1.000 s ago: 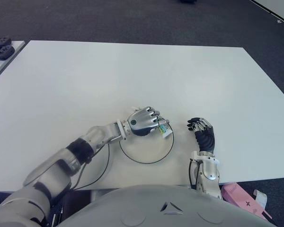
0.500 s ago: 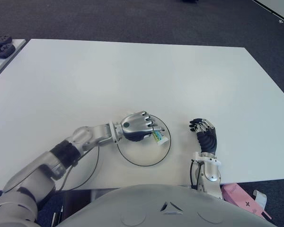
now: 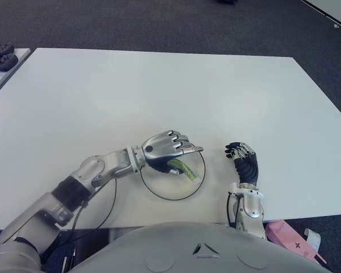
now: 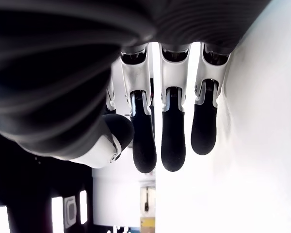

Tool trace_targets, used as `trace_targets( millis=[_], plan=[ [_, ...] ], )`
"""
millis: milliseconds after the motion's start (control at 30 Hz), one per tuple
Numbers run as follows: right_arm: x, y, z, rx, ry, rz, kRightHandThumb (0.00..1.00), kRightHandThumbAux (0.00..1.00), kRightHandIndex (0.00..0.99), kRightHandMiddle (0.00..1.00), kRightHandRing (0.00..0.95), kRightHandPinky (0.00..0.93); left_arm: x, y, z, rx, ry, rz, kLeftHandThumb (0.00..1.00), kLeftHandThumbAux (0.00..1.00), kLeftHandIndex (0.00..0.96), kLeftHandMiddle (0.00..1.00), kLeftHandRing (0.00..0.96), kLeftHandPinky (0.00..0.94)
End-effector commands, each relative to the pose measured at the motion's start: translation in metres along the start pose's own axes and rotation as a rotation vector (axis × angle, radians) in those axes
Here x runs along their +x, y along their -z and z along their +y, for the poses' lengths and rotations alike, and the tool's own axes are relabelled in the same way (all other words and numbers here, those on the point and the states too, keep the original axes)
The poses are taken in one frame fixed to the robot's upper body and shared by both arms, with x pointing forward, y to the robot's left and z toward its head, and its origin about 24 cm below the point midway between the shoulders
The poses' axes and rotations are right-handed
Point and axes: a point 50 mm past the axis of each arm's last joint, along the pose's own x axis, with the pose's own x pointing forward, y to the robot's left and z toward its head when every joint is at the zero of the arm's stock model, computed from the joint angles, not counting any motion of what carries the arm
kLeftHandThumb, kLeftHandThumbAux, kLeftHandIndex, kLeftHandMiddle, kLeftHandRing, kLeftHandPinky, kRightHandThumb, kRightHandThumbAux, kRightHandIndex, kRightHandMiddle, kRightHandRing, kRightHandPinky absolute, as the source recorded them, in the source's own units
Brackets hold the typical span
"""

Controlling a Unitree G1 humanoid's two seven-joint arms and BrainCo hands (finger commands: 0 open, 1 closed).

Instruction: Put the toothpaste on the table into the plate.

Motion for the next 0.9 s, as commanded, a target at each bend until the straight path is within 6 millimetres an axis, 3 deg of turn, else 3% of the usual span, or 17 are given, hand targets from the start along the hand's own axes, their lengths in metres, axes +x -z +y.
trace_targets(
  millis=[33, 900],
  plan=[
    [0.000, 0.007, 0.000, 0.006, 0.003, 0.040, 0.710, 0.726, 0.429, 0.489, 0.488, 0.489, -0.007, 0.000, 0.003, 0.029, 0.001, 0.023, 0.105, 0.392, 0.000, 0.000, 0.000, 0.008],
    [0.001, 0.006, 0.001, 0.007, -0.016, 0.026, 0.710, 0.726, 0.429, 0.483, 0.480, 0.472, -0.021, 0.007, 0.018, -0.018, -0.143, 0.206, 0.157, 0.351, 0.000, 0.000, 0.000, 0.000]
  ],
)
